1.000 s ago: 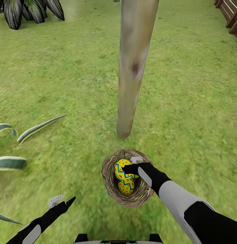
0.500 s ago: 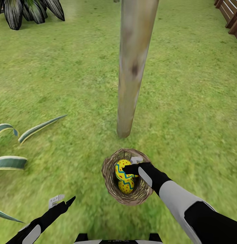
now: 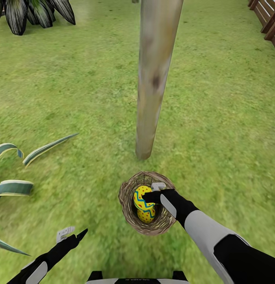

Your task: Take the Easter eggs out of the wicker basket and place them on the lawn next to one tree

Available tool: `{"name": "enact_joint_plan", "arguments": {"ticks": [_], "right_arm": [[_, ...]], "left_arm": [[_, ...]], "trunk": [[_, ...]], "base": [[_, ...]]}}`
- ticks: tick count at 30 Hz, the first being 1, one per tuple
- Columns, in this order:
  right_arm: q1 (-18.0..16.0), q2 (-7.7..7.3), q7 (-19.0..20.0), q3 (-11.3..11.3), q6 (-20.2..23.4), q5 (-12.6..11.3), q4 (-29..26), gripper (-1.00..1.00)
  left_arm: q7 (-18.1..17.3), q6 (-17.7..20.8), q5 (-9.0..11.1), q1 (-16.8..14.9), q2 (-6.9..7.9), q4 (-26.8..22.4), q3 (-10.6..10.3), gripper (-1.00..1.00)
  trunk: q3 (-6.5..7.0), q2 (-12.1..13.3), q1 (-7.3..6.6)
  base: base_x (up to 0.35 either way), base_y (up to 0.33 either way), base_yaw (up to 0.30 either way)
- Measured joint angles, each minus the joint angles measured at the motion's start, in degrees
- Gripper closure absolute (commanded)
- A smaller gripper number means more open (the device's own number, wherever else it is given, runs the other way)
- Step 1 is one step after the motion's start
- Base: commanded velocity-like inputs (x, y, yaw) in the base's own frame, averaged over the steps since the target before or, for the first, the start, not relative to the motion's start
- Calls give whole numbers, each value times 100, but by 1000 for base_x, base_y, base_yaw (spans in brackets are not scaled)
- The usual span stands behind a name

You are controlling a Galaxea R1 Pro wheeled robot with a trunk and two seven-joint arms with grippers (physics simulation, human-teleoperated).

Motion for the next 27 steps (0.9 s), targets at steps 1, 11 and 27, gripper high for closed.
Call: {"name": "enact_joint_plan", "arguments": {"ticks": [1,11,27], "right_arm": [[0,0,0,1,0,0,0,100],[0,0,0,-3,0,-4,-1,100],[-1,-4,8,-7,9,-4,-3,100]], "left_arm": [[0,0,0,0,4,0,0,-100],[0,0,0,0,0,-4,0,-100],[0,0,0,0,0,-6,0,-100]], "trunk": [[18,40,-22],[198,441,-242],[485,1083,-593]], "base": [[0,0,0],[0,0,0],[0,0,0]]}}
